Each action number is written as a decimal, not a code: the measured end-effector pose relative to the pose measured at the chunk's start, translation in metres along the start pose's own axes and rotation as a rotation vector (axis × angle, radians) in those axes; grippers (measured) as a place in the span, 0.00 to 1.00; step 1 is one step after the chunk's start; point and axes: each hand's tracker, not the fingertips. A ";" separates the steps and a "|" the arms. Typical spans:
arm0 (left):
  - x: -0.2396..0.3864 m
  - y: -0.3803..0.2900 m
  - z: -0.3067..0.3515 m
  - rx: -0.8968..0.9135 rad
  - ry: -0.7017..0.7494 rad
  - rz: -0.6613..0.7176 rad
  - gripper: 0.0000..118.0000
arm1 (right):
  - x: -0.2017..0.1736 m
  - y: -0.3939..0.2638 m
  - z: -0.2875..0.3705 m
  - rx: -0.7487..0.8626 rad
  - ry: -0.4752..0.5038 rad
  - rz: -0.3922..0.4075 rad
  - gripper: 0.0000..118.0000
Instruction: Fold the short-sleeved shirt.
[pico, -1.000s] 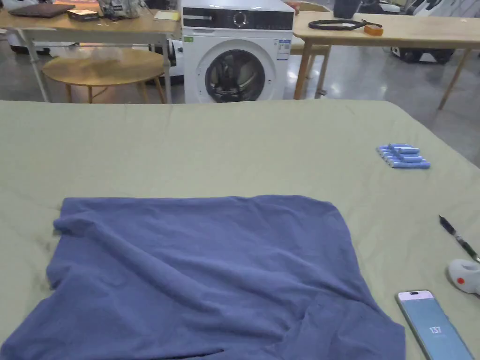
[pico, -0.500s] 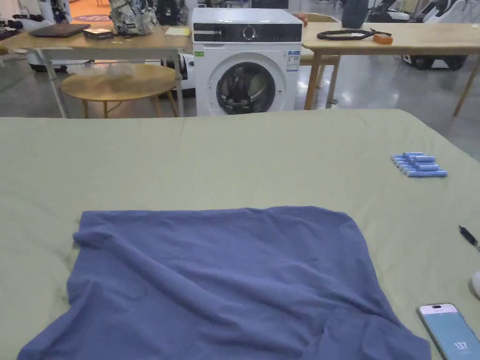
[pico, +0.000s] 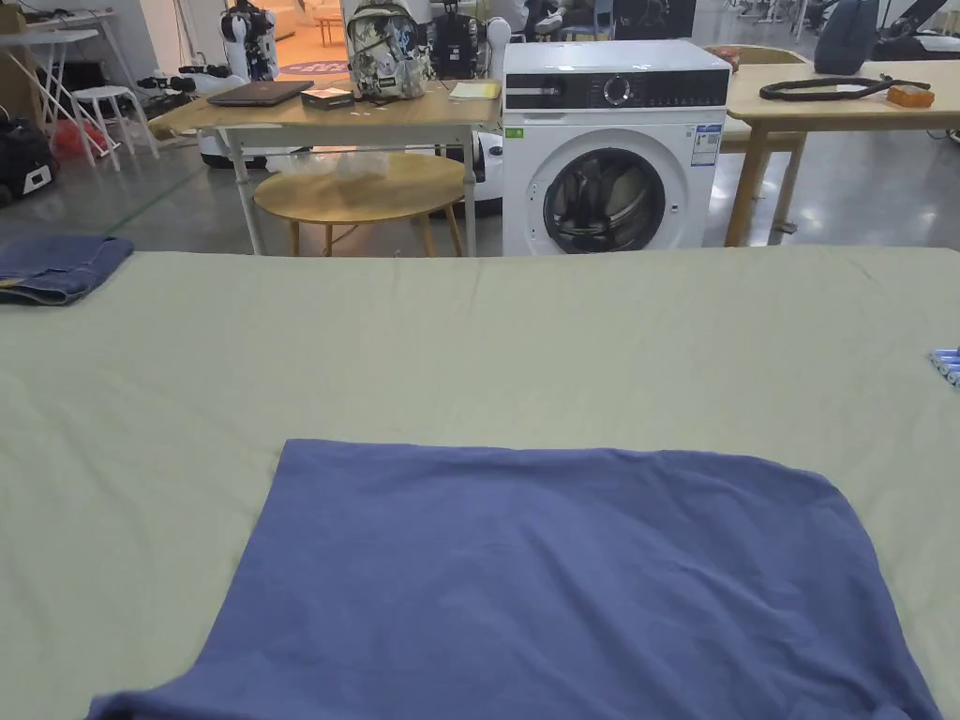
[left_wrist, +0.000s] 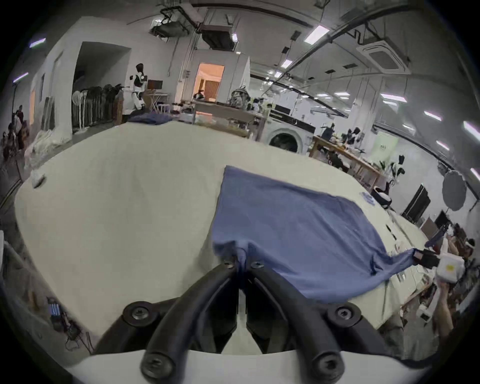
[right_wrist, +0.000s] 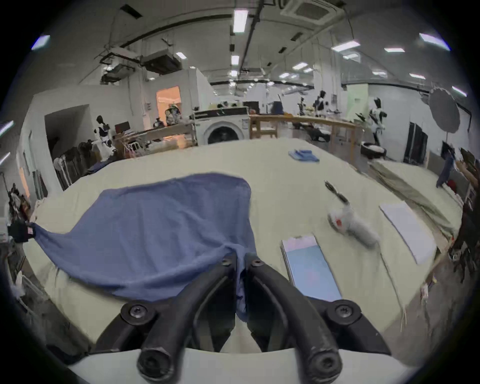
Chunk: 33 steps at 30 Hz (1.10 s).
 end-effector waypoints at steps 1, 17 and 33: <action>-0.002 0.015 -0.020 0.006 -0.021 0.003 0.00 | 0.001 0.015 -0.018 0.010 0.008 0.007 0.04; 0.010 0.086 -0.212 -0.093 -0.014 -0.024 0.67 | 0.021 0.059 -0.225 -0.220 -0.059 -0.034 0.67; 0.097 -0.009 0.040 0.272 -0.007 -0.210 0.00 | -0.073 0.000 0.025 0.153 0.158 0.072 0.00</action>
